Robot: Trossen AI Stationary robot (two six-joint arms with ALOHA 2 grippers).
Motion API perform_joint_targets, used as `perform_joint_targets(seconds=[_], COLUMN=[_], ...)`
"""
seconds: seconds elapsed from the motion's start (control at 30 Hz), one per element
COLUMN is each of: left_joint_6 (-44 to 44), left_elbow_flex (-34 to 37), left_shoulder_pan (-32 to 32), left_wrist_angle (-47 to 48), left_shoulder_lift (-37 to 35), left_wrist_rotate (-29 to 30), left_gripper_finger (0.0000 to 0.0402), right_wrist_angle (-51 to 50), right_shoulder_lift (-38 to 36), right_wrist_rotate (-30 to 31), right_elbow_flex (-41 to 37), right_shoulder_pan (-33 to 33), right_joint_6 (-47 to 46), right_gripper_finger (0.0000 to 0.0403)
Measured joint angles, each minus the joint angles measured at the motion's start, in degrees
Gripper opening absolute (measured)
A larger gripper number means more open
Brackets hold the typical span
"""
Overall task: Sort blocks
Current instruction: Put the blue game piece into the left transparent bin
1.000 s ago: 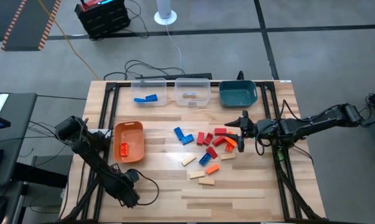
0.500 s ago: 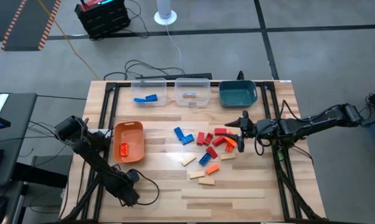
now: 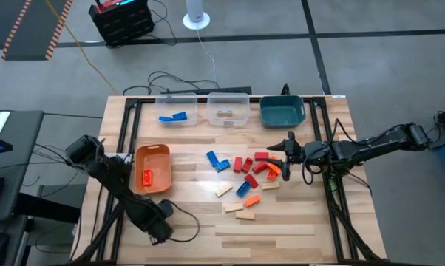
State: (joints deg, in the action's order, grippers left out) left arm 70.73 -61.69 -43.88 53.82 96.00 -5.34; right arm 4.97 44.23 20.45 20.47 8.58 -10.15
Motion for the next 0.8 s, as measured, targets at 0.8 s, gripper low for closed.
perform_joint_targets(seconds=[0.8], left_joint_6=[-64.32], left_elbow_flex=[-4.27], left_shoulder_pan=[55.84], left_wrist_angle=[-0.95], left_shoulder_lift=[-4.68], left_wrist_rotate=[28.25], left_gripper_finger=[0.0138], right_wrist_angle=[-0.30], right_shoulder_lift=[0.02], right_wrist_rotate=[0.02], right_elbow_flex=[-0.07], right_shoulder_pan=[0.00], right_joint_6=[-0.94], right_gripper_finger=[0.0249])
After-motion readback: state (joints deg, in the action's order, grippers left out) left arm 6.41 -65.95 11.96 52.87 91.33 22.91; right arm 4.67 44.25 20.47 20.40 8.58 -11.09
